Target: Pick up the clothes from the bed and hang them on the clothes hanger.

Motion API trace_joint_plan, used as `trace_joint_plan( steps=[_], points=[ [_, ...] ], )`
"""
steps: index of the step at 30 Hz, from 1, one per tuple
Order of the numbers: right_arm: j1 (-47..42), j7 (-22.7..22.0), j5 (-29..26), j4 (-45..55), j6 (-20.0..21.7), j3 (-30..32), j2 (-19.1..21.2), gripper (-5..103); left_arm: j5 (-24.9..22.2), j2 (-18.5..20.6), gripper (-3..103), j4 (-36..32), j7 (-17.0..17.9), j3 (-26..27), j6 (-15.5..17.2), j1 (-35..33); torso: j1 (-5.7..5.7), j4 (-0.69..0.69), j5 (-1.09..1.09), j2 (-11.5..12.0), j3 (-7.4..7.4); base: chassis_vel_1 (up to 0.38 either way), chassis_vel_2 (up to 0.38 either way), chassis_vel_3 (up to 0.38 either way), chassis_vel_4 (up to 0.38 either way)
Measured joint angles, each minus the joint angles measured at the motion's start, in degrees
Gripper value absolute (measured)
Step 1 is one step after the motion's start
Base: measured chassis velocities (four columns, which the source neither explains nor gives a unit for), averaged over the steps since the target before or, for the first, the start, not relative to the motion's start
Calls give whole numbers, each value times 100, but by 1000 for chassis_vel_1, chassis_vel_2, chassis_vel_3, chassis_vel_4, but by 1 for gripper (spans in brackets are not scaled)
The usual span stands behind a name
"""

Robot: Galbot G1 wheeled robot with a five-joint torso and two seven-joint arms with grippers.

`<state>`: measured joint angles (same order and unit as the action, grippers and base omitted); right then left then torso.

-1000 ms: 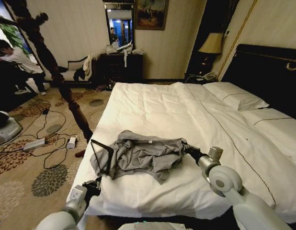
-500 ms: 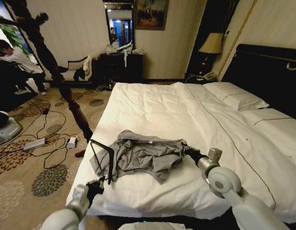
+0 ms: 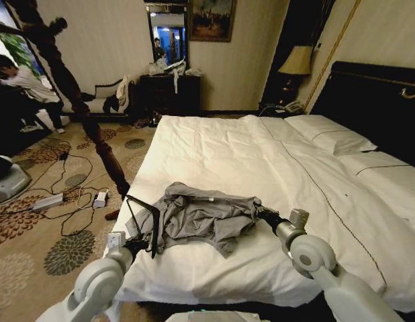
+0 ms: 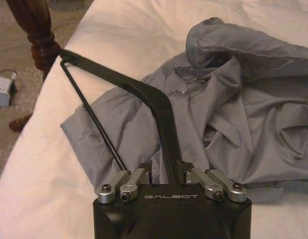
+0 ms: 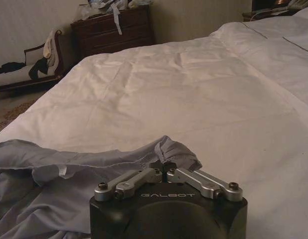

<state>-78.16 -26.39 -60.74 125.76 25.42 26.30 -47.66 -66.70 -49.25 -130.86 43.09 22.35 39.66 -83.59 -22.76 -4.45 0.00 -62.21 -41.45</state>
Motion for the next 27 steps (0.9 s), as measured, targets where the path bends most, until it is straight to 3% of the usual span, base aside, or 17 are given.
trace_joint_plan(
  steps=[7,27],
  points=[
    [4,12,-5,-62,6,-26,1,0,-478,6,21,93,203,97,45,141,0,-1,1,0,0,0,0,0,0],
    [19,8,-47,-116,14,-52,-10,0,-849,-214,17,799,245,-181,130,864,-1,-1,0,0,0,0,0,0,0]
  ],
)
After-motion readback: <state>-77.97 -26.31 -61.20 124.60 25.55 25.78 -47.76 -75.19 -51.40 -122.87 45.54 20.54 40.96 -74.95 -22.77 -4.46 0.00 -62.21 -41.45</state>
